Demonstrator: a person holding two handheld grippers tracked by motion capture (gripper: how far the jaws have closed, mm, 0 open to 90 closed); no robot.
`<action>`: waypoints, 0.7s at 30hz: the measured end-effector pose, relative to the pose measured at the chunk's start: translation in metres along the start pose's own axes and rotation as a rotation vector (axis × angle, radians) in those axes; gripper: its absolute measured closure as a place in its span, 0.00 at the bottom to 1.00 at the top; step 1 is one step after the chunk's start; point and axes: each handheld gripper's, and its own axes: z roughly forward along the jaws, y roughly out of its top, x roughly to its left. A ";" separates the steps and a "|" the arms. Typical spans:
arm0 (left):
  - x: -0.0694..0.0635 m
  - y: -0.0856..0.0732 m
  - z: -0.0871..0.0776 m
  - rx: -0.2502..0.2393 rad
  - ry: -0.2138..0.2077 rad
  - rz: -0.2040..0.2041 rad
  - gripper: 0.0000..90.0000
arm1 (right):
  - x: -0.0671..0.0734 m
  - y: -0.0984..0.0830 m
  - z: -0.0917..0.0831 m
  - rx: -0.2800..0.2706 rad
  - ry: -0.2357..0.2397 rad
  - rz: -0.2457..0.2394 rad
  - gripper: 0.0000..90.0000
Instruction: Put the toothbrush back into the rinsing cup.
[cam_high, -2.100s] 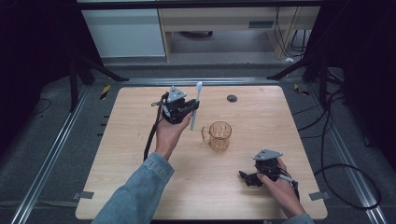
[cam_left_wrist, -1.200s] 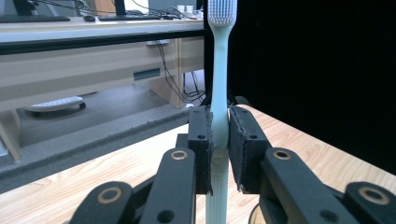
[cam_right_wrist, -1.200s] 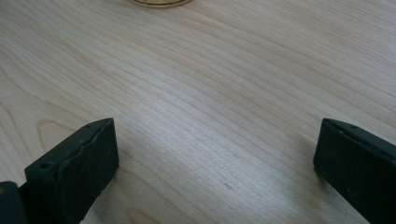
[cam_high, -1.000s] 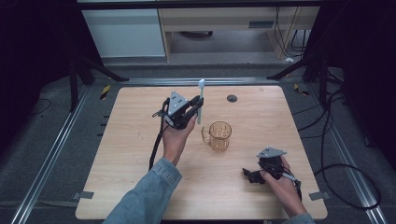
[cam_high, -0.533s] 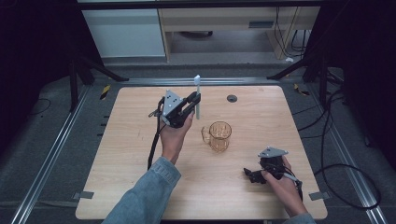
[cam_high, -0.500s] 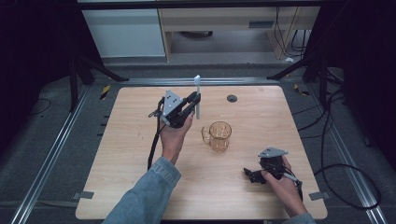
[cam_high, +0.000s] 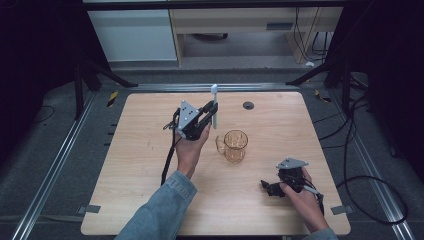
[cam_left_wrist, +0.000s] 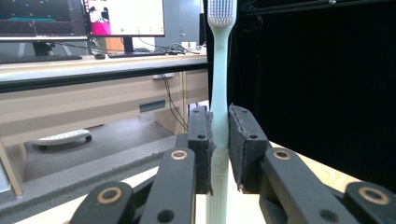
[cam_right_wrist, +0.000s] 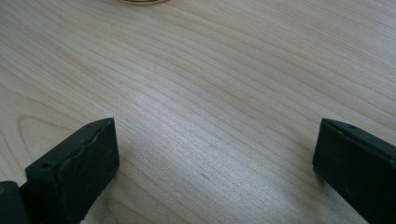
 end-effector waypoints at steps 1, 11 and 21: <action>0.000 0.000 0.000 0.000 0.000 0.000 0.88 | 0.000 0.000 0.000 0.000 0.000 0.000 0.01; -0.010 -0.009 0.001 -0.003 -0.019 -0.010 0.88 | 0.000 0.000 0.000 -0.001 0.002 -0.005 0.01; -0.015 -0.021 0.003 0.011 -0.026 -0.028 0.88 | 0.000 0.000 0.000 -0.002 0.003 -0.008 0.01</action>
